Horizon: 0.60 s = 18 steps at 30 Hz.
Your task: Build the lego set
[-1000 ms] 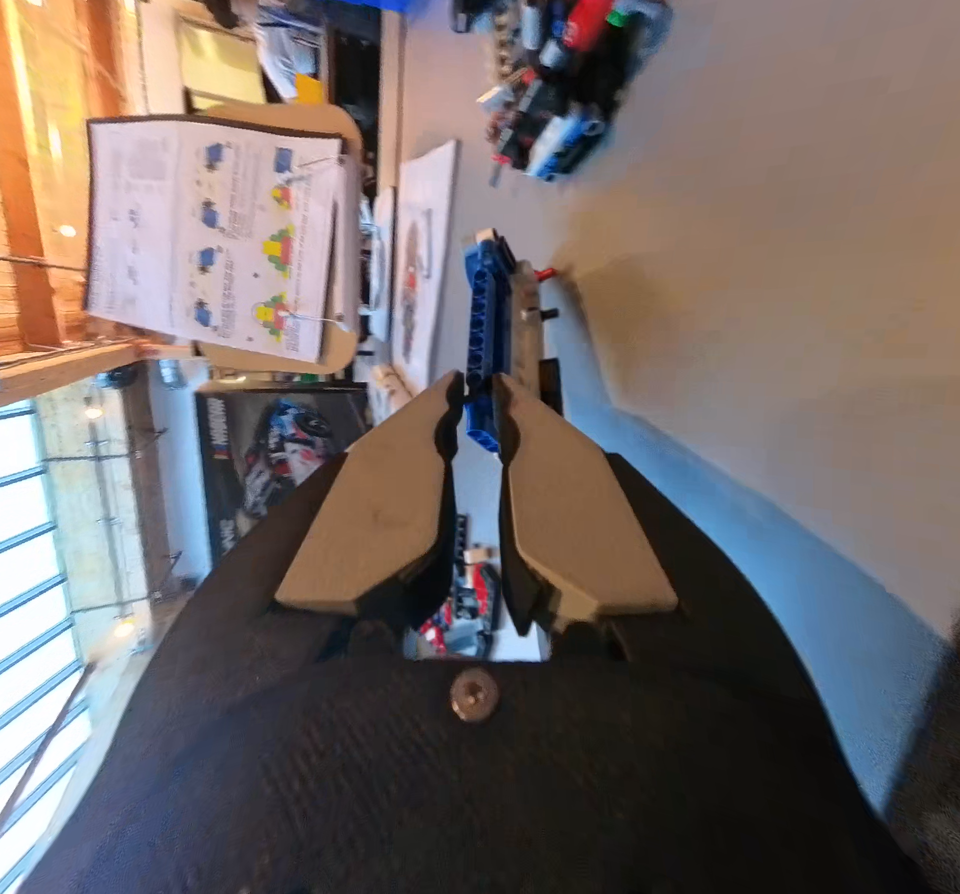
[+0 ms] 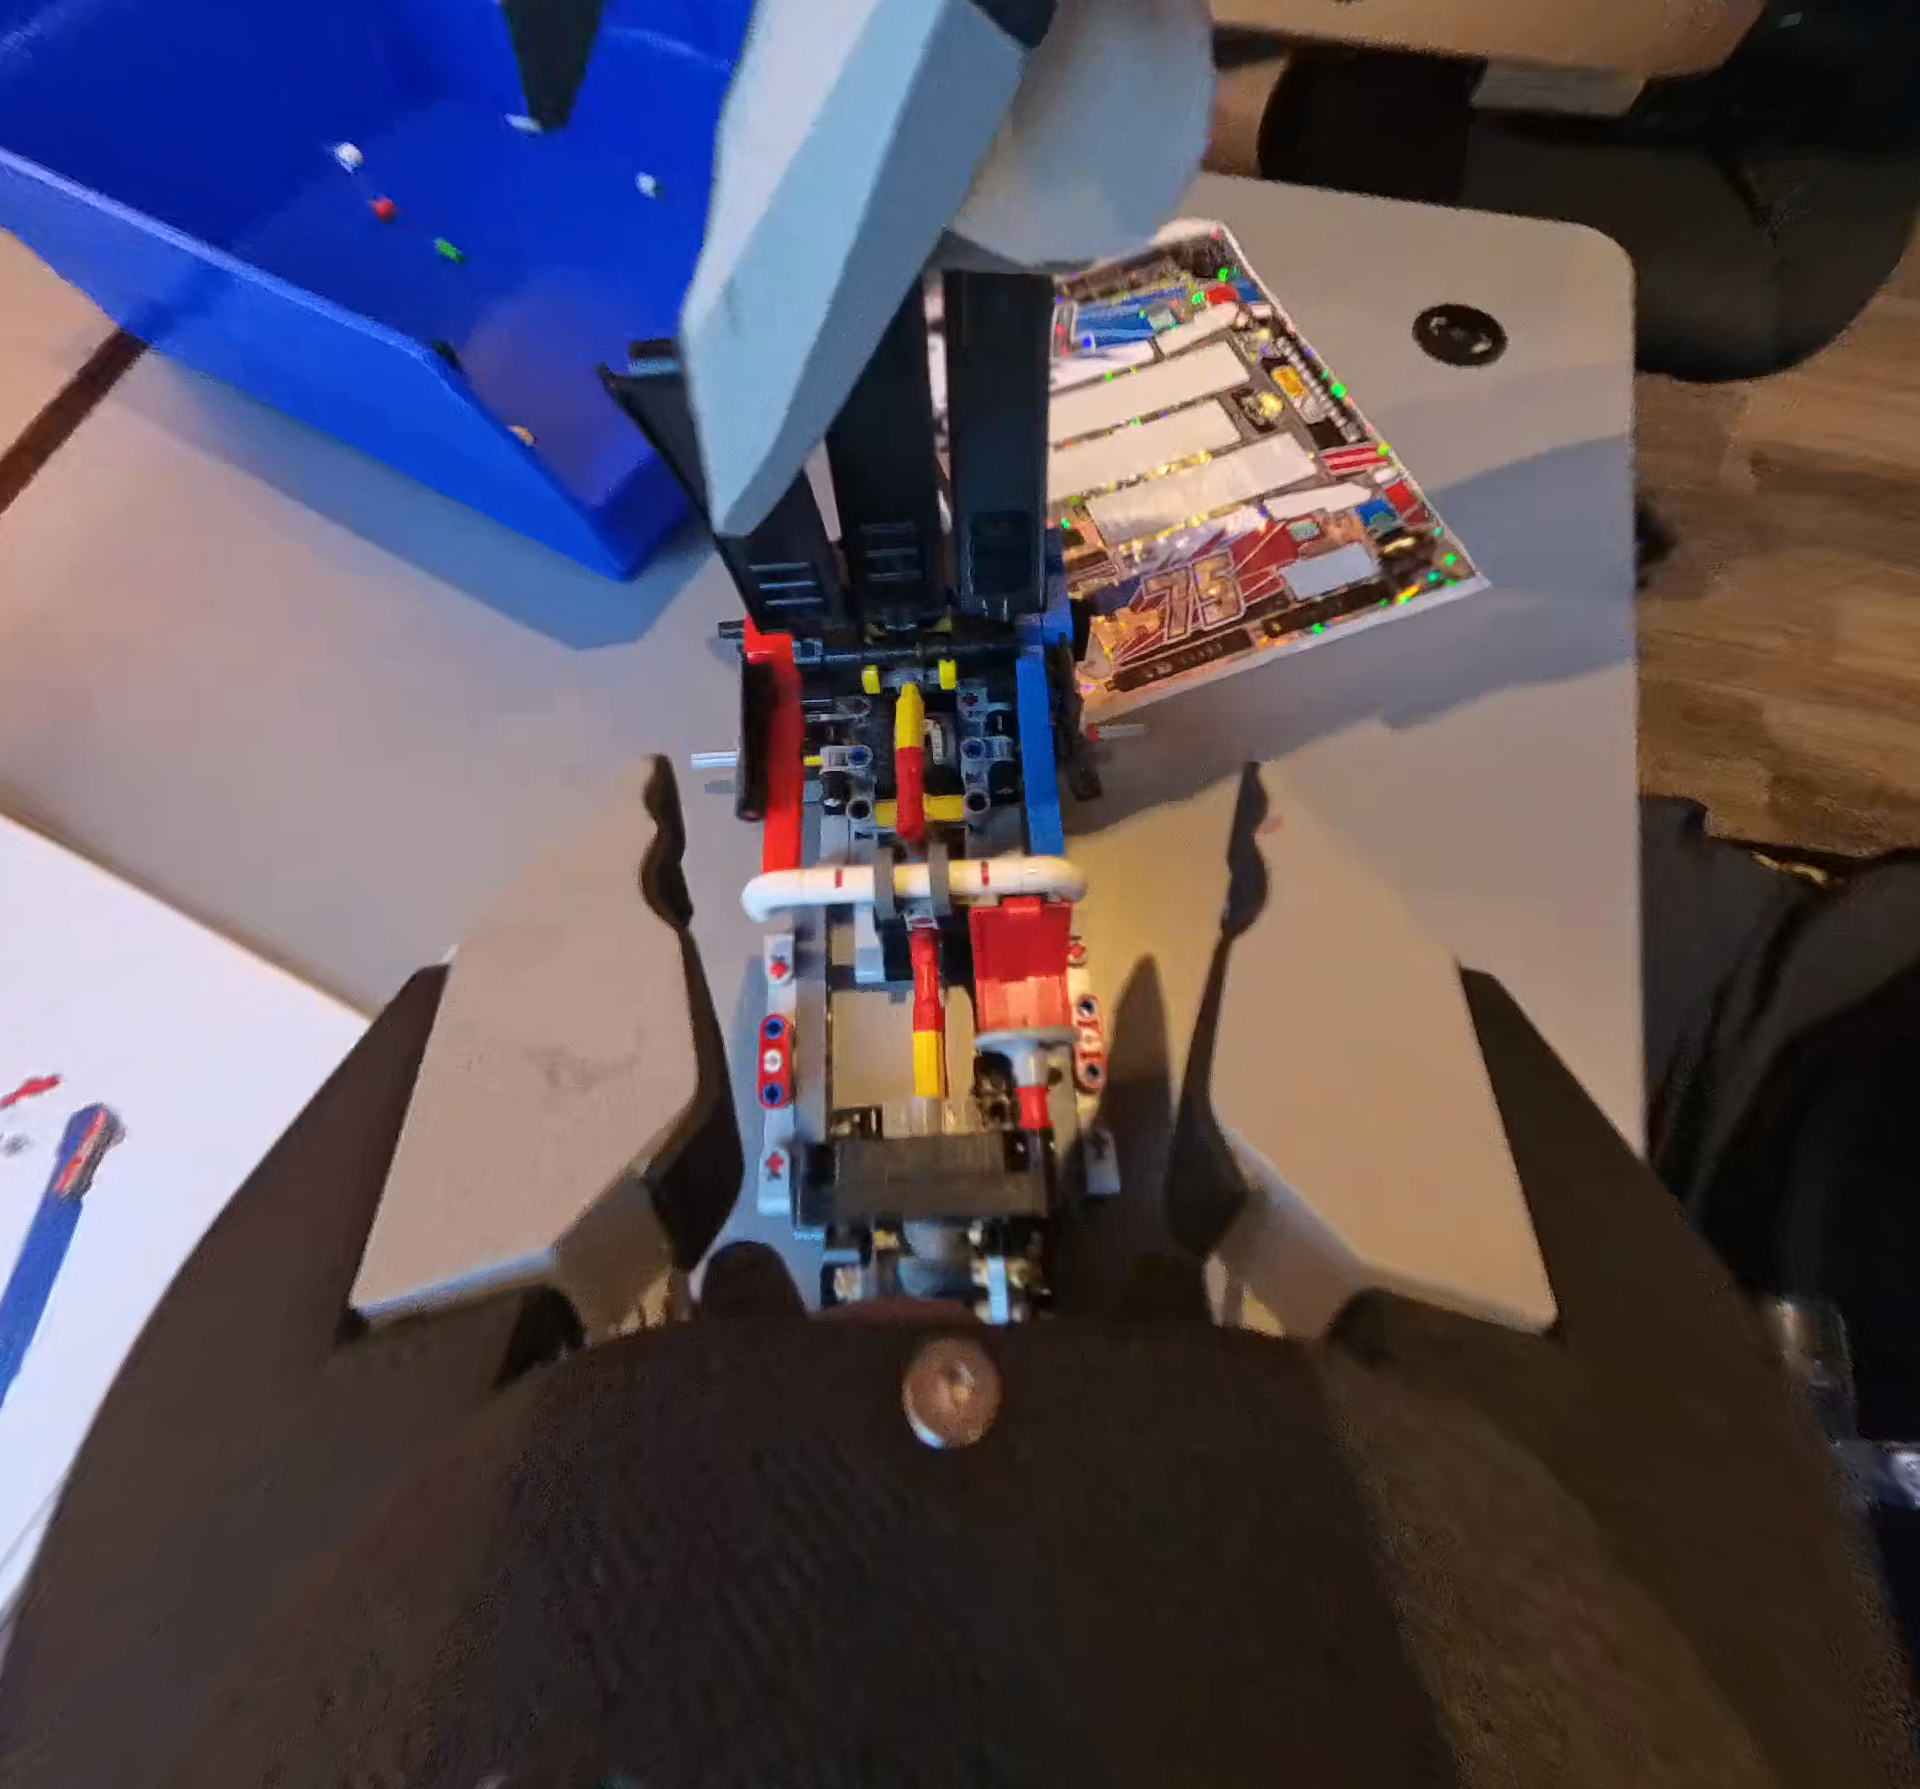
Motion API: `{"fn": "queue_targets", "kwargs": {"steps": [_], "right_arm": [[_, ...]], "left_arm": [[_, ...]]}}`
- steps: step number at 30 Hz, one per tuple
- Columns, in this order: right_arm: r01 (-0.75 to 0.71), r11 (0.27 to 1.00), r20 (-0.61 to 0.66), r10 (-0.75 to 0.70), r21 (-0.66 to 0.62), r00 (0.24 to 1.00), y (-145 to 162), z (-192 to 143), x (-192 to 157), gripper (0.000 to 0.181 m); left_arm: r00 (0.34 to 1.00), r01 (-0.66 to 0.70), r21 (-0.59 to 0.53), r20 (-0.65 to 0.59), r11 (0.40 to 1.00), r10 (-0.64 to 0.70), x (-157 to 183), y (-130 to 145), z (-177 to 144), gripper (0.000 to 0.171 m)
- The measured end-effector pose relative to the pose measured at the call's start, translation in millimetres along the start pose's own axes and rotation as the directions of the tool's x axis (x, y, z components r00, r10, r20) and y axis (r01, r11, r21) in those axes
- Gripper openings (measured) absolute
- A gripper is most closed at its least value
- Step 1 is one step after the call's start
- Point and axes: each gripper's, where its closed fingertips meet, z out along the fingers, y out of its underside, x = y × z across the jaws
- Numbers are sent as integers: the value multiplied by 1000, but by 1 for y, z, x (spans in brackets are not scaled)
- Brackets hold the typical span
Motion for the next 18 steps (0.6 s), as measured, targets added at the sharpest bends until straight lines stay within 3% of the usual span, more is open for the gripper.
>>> {"fn": "queue_targets", "kwargs": {"steps": [2,4,6,8,12,18], "right_arm": [[-19,999,26,20,-43,999,2,9,1,94],[-10,995,43,14,-99,999,7,15,3,81],[-2,988,56,10,-155,998,13,20,5,78],[2,984,113,18,-177,993,15,20,0,58],[16,977,152,17,-214,988,18,17,-1,38],[-39,961,138,79,-272,987,28,15,22,51]], "left_arm": [[1000,-27,-53,8,998,27,-3,8,13,110],[999,-45,-125,11,991,46,-5,20,23,119],[997,-73,-182,19,981,77,-6,31,31,116],[995,-89,-223,22,971,97,-6,39,36,105],[995,-80,-214,34,974,89,-12,43,41,91],[996,-72,-186,35,980,80,-13,43,41,87]]}}
